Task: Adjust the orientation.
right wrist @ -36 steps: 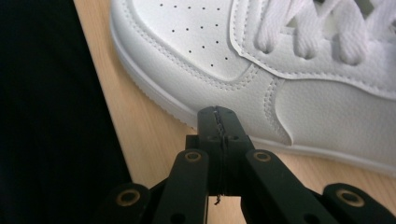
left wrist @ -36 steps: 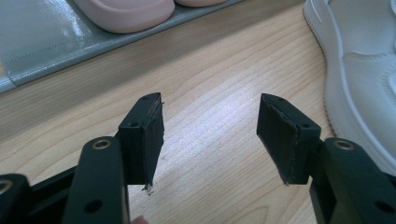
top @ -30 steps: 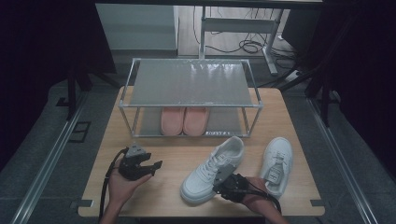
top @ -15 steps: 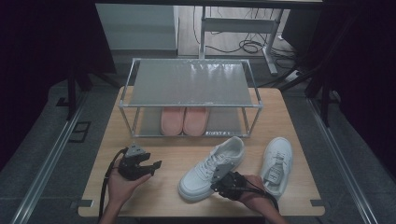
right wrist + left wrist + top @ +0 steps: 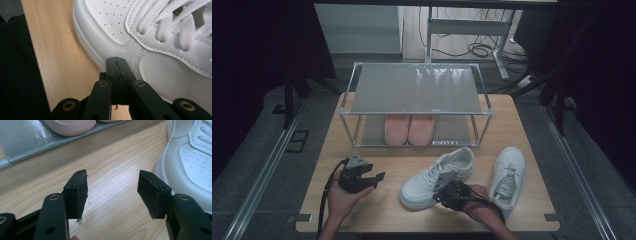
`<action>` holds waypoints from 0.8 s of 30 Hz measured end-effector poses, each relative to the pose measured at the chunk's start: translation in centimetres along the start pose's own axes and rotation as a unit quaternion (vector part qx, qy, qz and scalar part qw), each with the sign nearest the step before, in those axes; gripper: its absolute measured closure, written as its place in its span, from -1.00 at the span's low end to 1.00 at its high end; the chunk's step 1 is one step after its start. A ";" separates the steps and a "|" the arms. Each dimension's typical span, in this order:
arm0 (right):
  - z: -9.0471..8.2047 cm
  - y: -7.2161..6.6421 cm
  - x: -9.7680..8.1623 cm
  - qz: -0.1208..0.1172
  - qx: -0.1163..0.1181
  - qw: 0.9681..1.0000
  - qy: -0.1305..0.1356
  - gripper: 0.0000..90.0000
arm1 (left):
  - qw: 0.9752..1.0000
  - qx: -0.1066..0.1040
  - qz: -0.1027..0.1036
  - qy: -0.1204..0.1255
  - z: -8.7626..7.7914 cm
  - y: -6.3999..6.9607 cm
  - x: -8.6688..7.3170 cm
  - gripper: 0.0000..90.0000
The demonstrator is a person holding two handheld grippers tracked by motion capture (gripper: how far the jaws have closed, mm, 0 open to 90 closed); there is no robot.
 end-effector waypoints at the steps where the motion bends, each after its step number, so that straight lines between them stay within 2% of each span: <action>1: 0.1 0.0 0.2 0.000 -0.003 1.000 0.000 1.00 | 1.000 -0.001 -0.002 0.001 0.0 0.0 0.0 -0.08; 10: 1.3 0.4 1.3 0.017 -0.006 1.000 0.009 1.00 | 1.000 -0.003 -0.008 0.005 -0.1 -0.1 0.0 -0.09; 17: 1.5 0.4 1.5 0.022 -0.010 1.000 0.011 1.00 | 1.000 -0.003 -0.007 0.001 0.1 -0.1 0.0 -0.09; 21: 1.0 0.3 1.4 0.023 -0.020 0.999 0.015 1.00 | 1.000 -0.002 -0.007 0.001 0.0 -0.1 0.0 -0.09; 24: -0.5 0.6 1.4 0.027 -0.025 0.999 0.030 0.99 | 1.000 -0.002 -0.009 0.002 0.0 -0.2 0.0 -0.09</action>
Point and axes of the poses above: each handheld gripper's, and its own axes: z roughly forward along the jaws, x roughly out of its top, y roughly to its right, the point moved 2 cm from there along z, roughly forward along the jaws, and after that the axes turned 14 degrees about -x, right-handed, at the moved point
